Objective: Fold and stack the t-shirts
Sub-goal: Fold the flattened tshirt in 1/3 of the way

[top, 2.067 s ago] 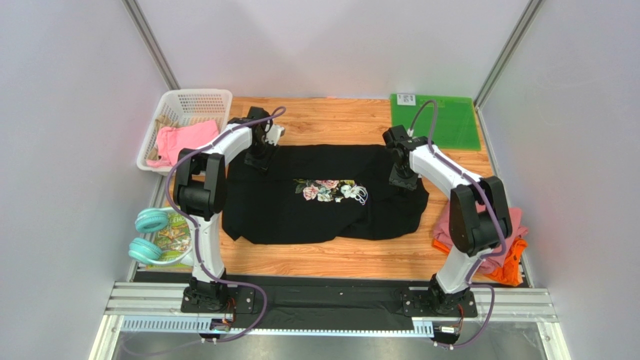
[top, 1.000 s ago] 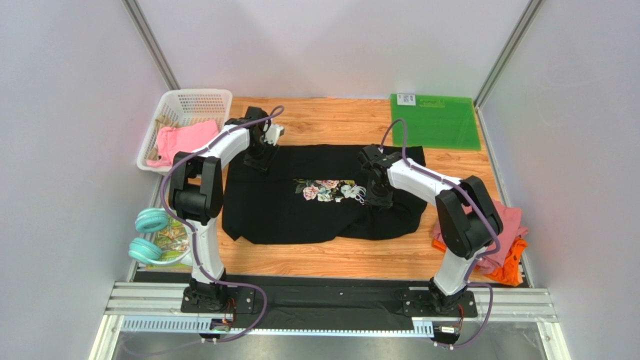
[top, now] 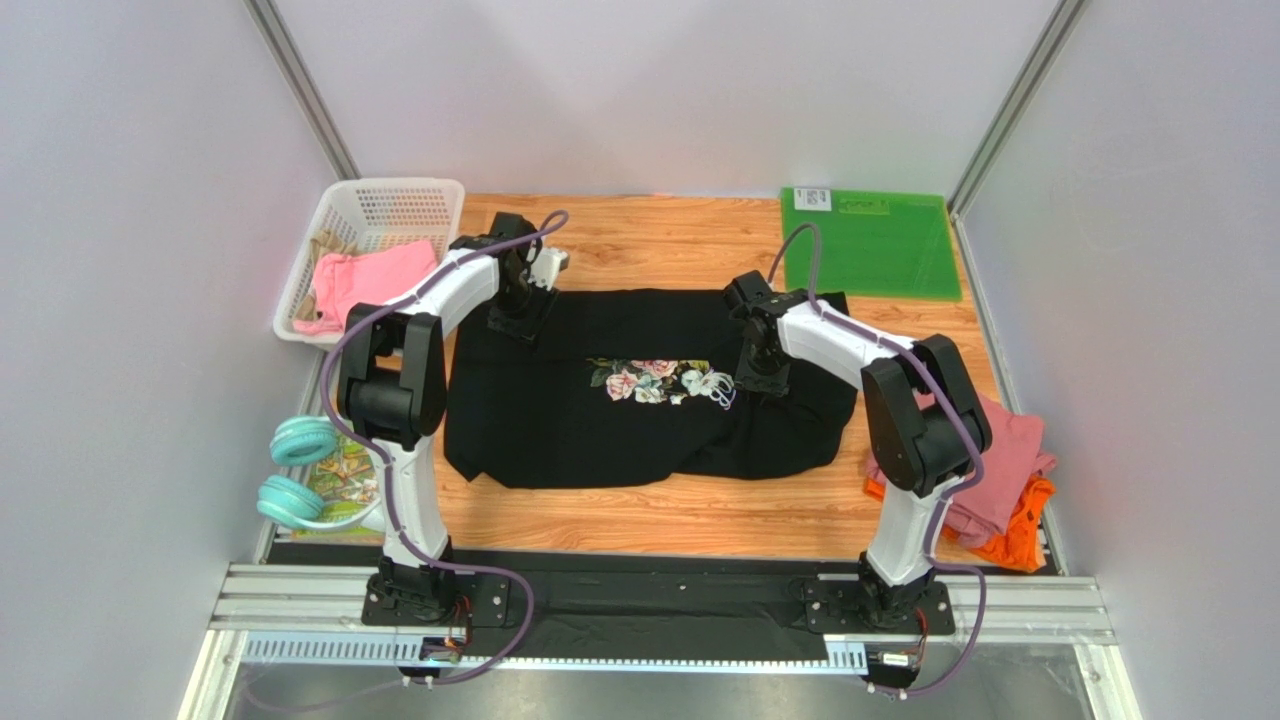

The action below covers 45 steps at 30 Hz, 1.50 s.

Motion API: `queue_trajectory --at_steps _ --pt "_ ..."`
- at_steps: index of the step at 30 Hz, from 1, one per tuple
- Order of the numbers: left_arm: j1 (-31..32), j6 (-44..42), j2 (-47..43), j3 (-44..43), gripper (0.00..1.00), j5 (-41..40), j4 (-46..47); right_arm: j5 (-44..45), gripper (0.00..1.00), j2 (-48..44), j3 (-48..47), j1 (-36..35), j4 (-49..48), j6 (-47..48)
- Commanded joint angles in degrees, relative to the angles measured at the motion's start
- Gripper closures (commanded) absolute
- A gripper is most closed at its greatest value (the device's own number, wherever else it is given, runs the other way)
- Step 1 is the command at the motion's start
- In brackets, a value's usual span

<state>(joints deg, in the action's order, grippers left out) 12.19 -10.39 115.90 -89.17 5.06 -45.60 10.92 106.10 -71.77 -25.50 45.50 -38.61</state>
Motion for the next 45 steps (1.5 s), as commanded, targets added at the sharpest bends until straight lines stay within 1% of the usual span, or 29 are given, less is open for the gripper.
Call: queue_trajectory --at_steps 1,12,18,21,23,27,28,35,39,45 --pt "-0.1 -0.3 -3.0 0.3 0.52 0.3 -0.3 1.0 0.69 -1.3 -2.3 1.5 -1.4 1.0" --pt "-0.1 -0.5 -3.2 0.7 0.52 0.1 -0.5 1.0 0.7 1.2 -2.9 2.4 -2.2 1.8" --pt "-0.1 -0.5 -3.5 1.4 0.52 0.1 -0.3 0.2 0.73 2.8 -2.9 2.4 -2.9 1.5" --pt "-0.1 -0.5 -3.7 1.6 0.52 0.2 -0.2 0.1 0.77 3.5 -2.9 2.5 -3.5 1.3" --pt "-0.1 -0.5 -3.8 2.0 0.52 0.1 0.0 0.0 0.82 3.7 -3.0 2.4 -3.6 1.3" --pt "-0.1 -0.5 -3.8 2.1 0.52 0.1 0.0 -0.5 0.99 2.0 -3.2 2.3 -3.3 1.3" --pt "-0.1 -0.5 -3.8 2.2 0.52 0.3 0.1 -0.4 1.0 1.3 -3.2 2.3 -3.1 1.3" --pt "-0.1 -0.3 -3.9 2.3 0.53 0.8 0.3 1.1 1.0 -6.2 -3.5 1.0 -1.2 2.0" --pt "-0.1 -0.3 -4.0 2.5 0.53 0.8 0.3 2.6 1.0 -8.6 -3.8 -0.1 0.2 2.3" --pt "-0.1 -0.2 -4.1 2.2 0.53 1.0 0.3 0.6 1.0 -11.8 -2.2 -2.8 0.8 2.6"
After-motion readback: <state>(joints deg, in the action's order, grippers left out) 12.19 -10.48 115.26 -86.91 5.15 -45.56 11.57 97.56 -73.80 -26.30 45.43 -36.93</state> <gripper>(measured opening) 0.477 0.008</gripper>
